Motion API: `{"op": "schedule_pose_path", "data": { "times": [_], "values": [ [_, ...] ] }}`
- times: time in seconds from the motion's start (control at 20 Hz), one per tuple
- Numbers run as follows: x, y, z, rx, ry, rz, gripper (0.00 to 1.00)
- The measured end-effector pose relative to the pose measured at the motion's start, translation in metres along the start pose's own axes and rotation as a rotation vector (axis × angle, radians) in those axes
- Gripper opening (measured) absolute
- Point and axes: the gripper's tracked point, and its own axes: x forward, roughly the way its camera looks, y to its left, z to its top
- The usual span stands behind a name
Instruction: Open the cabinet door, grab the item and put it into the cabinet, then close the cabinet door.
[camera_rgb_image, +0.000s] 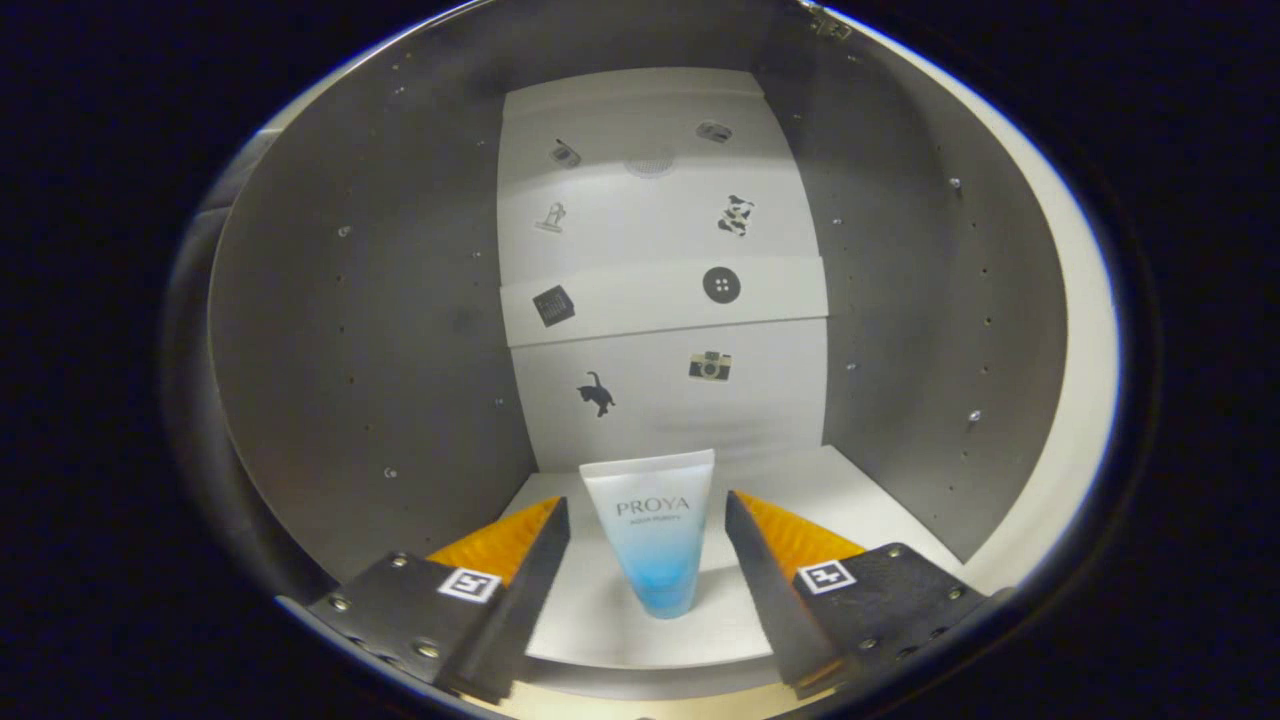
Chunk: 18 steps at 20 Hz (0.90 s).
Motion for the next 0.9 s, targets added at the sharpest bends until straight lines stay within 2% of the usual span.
{"op": "schedule_pose_path", "data": {
  "times": [0.1,0.45,0.9],
  "values": [
    [-0.014,-0.001,0.005,-0.009,-0.012,-0.014,1.0],
    [-0.08,-0.001,0.014,-0.046,-0.045,-0.033,1.0],
    [-0.223,-0.009,-0.002,-0.087,-0.057,-0.113,1.0]
  ]
}}
